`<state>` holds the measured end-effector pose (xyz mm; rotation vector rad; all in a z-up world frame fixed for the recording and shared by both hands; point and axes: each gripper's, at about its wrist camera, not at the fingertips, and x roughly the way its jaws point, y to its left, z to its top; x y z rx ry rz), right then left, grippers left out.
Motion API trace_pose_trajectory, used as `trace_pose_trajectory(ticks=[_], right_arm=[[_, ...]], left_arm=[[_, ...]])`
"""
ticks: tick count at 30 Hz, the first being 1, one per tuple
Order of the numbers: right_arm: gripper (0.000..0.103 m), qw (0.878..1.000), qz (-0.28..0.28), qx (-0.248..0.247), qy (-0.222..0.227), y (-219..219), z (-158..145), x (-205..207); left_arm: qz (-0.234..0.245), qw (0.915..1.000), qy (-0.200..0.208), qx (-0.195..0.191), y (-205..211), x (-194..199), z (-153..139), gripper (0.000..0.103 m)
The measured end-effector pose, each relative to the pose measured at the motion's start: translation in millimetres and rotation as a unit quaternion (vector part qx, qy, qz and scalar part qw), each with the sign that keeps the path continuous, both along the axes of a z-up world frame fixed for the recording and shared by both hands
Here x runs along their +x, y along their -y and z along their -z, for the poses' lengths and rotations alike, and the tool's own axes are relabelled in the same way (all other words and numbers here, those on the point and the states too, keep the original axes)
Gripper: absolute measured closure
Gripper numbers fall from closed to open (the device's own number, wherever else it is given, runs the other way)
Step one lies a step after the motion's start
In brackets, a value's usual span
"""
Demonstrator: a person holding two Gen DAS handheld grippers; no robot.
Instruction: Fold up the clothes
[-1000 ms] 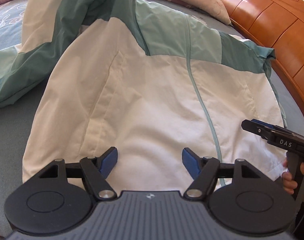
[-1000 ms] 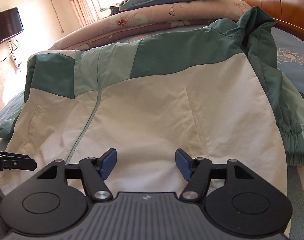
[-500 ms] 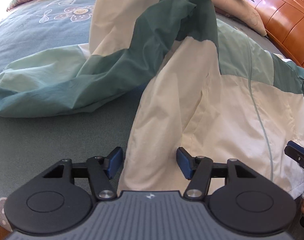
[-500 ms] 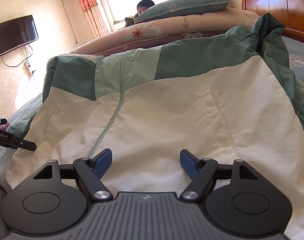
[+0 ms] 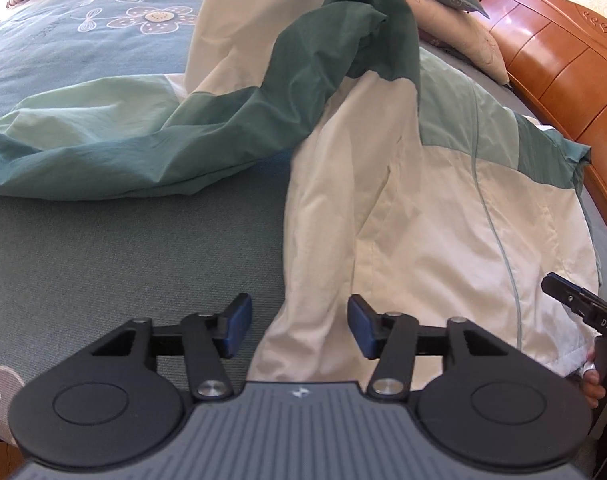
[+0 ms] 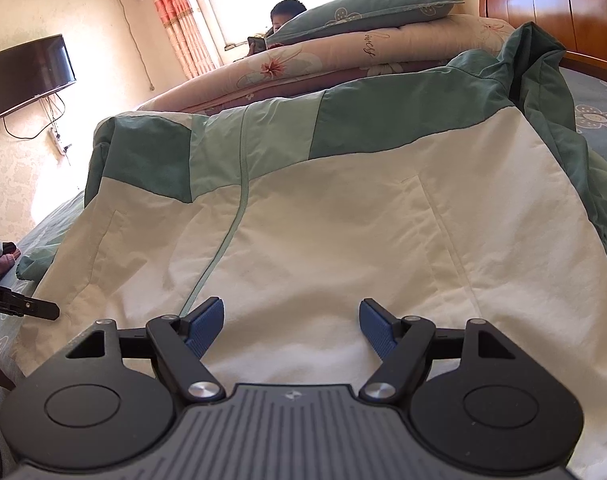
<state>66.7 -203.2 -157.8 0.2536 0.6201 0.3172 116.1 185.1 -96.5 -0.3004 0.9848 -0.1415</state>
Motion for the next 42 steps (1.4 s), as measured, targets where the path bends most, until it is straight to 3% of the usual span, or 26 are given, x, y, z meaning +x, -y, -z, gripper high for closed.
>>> trace_pose_trajectory(ticks=[2, 4, 6, 12, 17, 19, 21, 24, 29, 33, 35, 36, 38, 40, 42], right_arm=[[0.024, 1.000, -0.001, 0.001, 0.000, 1, 0, -1], [0.024, 1.000, -0.002, 0.002, 0.000, 1, 0, -2], [0.024, 1.000, -0.003, 0.003, 0.001, 2, 0, -3], [0.023, 1.000, 0.000, 0.002, 0.003, 0, 2, -4], [0.022, 1.000, 0.006, -0.009, 0.002, -7, 1, -1], [0.021, 1.000, 0.008, -0.015, 0.003, -9, 1, 1], [0.021, 1.000, 0.008, -0.022, 0.004, -12, 2, 2], [0.021, 0.999, 0.008, -0.031, 0.004, -15, 1, 4], [0.021, 1.000, 0.005, -0.025, 0.005, -12, 0, 4], [0.021, 1.000, -0.002, -0.021, 0.006, -10, 0, 4], [0.021, 1.000, -0.007, -0.023, 0.008, -8, -1, 4], [0.022, 1.000, -0.009, -0.024, 0.010, -7, -1, 3], [0.022, 0.999, -0.013, -0.029, 0.014, -6, -2, 2], [0.022, 0.999, -0.011, -0.037, 0.022, -5, -6, -2], [0.022, 0.998, -0.011, -0.045, 0.030, -6, -13, -5]], left_arm=[[0.000, 0.9976, 0.001, -0.070, -16, -2, 7, 0.046], [-0.002, 0.9894, 0.007, -0.145, -33, -3, 16, 0.046], [-0.001, 0.9812, 0.014, -0.193, -45, 0, 24, 0.046], [0.024, 0.9617, 0.024, -0.272, -55, 25, 41, 0.049], [0.081, 0.9583, -0.005, -0.274, -51, 18, 43, 0.059], [0.081, 0.9625, -0.011, -0.258, -51, 9, 43, 0.071], [0.070, 0.9714, -0.010, -0.227, -46, 3, 40, 0.091], [0.062, 0.9803, 0.003, -0.187, -31, -6, 23, 0.098], [0.040, 0.9885, 0.003, -0.146, -22, -23, -1, 0.099], [0.000, 0.9909, -0.046, -0.126, -28, -24, 19, 0.099], [-0.017, 0.9878, -0.045, -0.148, -31, -22, 25, 0.097], [-0.022, 0.9881, -0.044, -0.145, -30, -20, 23, 0.092], [-0.019, 0.9934, -0.032, -0.109, -24, -21, 12, 0.091], [-0.012, 0.9991, -0.010, -0.039, -11, -24, -12, 0.090], [0.001, 0.9988, 0.035, 0.033, 4, -30, -39, 0.086]])
